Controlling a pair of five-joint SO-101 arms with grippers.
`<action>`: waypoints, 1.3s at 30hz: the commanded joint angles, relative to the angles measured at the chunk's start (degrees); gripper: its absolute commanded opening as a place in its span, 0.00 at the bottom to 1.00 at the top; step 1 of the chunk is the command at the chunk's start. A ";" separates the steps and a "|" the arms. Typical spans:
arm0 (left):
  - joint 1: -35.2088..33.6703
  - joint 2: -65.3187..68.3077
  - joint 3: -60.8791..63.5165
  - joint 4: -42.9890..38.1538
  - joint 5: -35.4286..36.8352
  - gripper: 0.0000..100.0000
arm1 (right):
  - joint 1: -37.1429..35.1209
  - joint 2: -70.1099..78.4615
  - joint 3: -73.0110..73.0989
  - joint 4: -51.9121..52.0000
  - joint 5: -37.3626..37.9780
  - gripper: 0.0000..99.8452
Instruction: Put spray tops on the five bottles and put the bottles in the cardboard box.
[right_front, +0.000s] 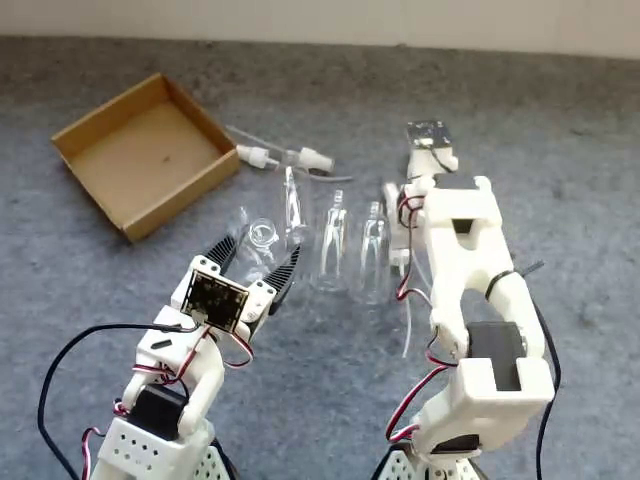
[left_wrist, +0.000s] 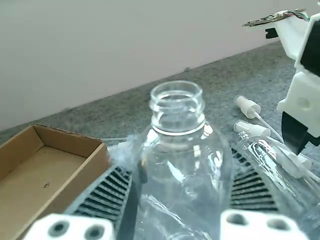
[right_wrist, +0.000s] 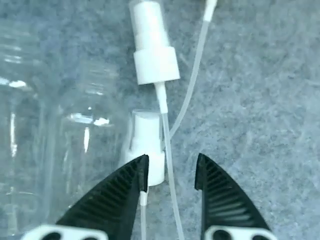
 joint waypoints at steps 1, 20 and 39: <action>0.40 -0.92 1.10 0.18 0.62 0.07 | -4.79 -0.84 -4.44 4.44 -0.79 0.15; 0.48 -1.01 1.10 1.67 0.62 0.07 | -6.29 9.10 -6.02 2.95 -0.70 0.15; 0.57 -0.92 1.10 1.67 0.62 0.07 | -6.11 -1.89 -5.67 3.30 -0.44 0.05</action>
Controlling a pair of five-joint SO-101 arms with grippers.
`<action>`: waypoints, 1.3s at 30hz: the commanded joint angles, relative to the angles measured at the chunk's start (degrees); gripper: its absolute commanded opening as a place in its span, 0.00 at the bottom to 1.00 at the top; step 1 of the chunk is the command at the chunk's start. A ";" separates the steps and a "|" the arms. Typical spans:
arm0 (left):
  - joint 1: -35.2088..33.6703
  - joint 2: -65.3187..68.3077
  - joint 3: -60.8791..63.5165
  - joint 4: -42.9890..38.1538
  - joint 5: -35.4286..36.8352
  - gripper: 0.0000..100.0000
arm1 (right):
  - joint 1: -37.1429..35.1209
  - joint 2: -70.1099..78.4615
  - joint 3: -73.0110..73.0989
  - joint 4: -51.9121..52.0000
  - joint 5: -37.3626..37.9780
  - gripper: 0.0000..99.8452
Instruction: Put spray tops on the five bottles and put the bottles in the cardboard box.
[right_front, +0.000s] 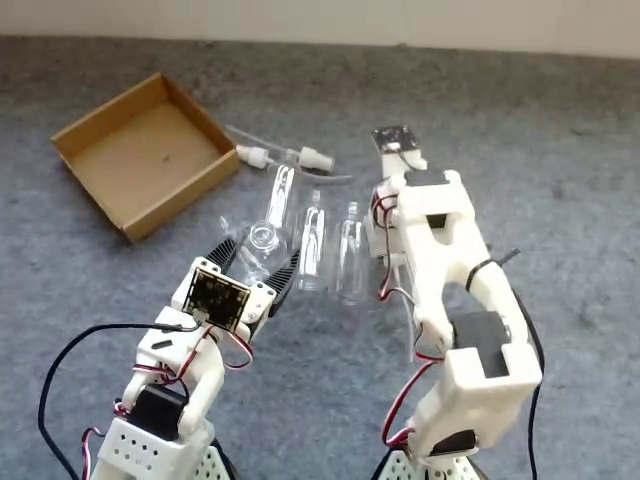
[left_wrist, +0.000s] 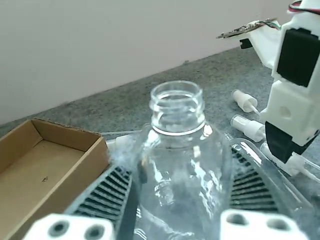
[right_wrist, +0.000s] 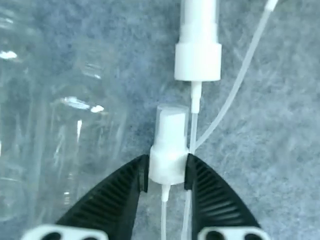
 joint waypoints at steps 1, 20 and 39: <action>0.66 -0.92 1.10 0.09 0.62 0.07 | -0.57 -5.67 -2.51 -0.48 -0.09 0.04; 0.66 -0.92 1.10 0.18 0.53 0.07 | -0.84 -5.67 -2.59 -1.01 0.00 0.11; 0.57 -0.92 1.10 0.18 0.53 0.07 | -1.54 4.44 -2.24 -3.38 0.00 0.12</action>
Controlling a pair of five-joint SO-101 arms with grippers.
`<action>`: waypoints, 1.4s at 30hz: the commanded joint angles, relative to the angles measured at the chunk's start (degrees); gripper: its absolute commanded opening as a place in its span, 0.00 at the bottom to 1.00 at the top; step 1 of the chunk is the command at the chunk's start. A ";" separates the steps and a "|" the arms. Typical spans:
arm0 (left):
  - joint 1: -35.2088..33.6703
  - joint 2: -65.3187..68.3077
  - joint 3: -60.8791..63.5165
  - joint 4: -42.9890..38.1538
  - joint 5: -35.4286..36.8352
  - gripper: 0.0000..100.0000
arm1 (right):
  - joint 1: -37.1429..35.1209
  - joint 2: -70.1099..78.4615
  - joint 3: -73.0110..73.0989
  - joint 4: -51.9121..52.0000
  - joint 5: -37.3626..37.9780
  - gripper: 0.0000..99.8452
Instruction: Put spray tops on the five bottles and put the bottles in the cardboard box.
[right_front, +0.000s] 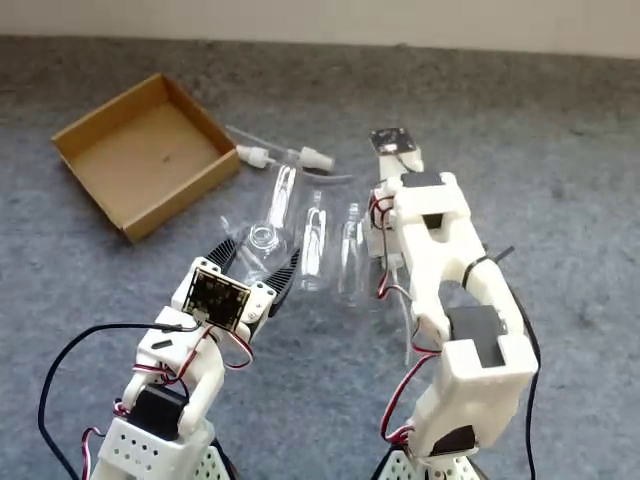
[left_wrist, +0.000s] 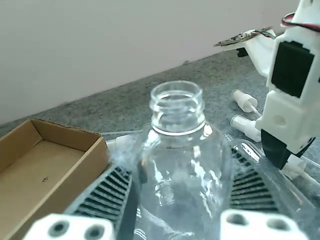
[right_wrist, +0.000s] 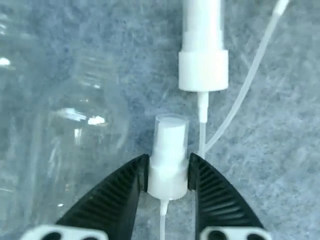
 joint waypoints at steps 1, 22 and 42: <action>0.57 -0.92 1.10 0.18 0.53 0.07 | -1.01 1.80 -2.33 -1.19 0.00 0.12; 1.10 -1.01 1.10 3.08 0.44 0.07 | 3.56 1.54 -8.66 8.48 0.00 0.04; 21.32 -1.01 1.10 3.43 0.62 0.07 | -0.48 -35.91 -22.02 23.52 -0.44 0.04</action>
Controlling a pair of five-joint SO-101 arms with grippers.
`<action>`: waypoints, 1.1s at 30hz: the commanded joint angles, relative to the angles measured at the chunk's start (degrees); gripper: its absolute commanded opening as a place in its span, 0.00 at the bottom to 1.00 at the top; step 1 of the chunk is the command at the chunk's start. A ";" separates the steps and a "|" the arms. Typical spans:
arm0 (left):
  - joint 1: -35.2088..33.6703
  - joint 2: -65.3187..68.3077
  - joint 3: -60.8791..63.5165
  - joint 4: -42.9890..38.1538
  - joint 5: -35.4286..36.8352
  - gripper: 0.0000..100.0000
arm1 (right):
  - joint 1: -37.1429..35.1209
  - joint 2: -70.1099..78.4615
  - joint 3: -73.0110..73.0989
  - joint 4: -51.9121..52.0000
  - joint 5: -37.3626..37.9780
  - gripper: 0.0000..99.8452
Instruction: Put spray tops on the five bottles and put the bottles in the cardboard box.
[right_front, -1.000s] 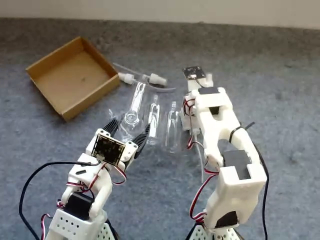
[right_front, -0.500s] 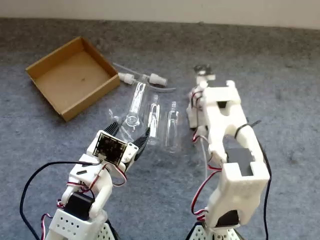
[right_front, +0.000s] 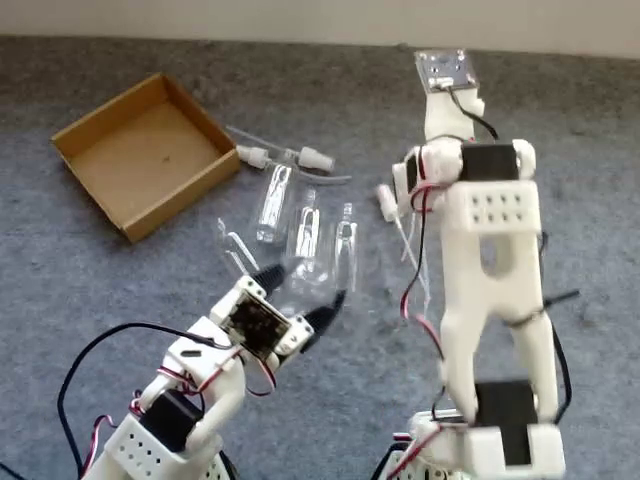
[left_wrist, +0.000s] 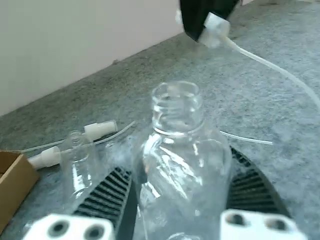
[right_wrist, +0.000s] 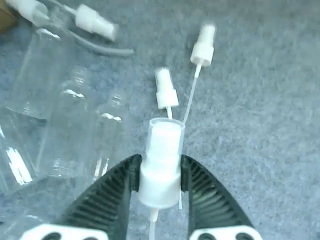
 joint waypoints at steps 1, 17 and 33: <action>6.99 -1.01 1.10 0.09 0.62 0.07 | -4.70 -13.41 -3.38 0.04 -0.44 0.04; 12.97 -0.92 1.10 0.18 0.62 0.07 | -10.33 -38.46 -3.03 -5.23 -6.24 0.04; 13.05 -0.92 1.10 0.09 0.79 0.07 | -10.51 -59.74 16.75 -14.55 -11.34 0.04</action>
